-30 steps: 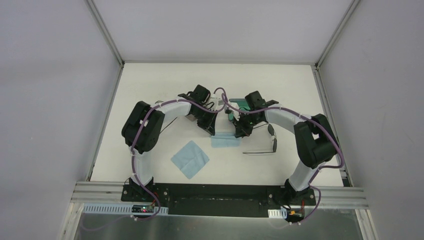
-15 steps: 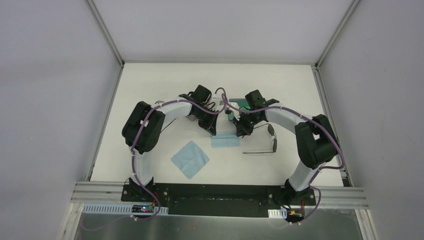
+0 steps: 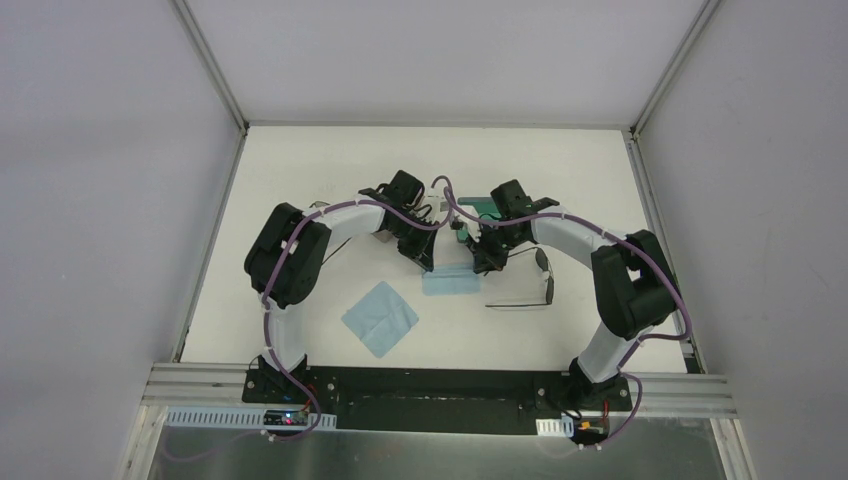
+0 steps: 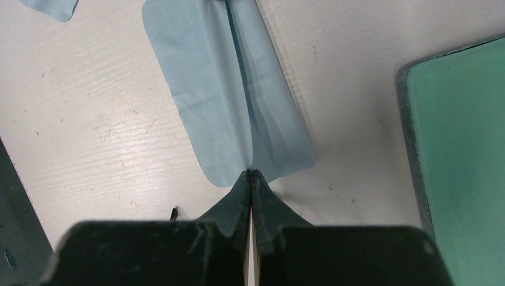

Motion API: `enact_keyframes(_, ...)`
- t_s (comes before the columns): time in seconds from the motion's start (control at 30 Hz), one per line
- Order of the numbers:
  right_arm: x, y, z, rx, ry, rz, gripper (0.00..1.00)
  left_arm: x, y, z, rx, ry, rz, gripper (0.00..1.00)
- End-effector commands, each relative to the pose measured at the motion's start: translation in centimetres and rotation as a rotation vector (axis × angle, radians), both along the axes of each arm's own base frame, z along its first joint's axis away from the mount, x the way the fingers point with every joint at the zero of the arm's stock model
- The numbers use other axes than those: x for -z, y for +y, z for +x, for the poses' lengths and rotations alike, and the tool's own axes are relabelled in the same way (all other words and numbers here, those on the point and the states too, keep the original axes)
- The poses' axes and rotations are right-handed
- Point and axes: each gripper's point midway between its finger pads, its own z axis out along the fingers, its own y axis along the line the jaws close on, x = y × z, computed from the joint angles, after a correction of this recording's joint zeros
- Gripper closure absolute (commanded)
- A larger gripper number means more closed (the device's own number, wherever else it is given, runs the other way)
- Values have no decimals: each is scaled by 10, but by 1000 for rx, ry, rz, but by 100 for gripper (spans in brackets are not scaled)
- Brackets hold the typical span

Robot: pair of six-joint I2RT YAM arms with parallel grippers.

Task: Organize the sunglasses
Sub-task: Fold the glasses cleaning cloth at the center of the board.

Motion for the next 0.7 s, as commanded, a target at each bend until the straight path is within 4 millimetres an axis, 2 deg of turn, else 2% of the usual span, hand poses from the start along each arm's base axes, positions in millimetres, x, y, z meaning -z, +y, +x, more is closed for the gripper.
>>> enact_keyframes(0.0, -22, 20, -1, -112, -97, 67, 100, -8, -9, 7, 16, -37, -21, 100)
enact_keyframes(0.67, -12, 23, -17, -154, -61, 36, 100, -9, -3, -3, 22, -26, -18, 100)
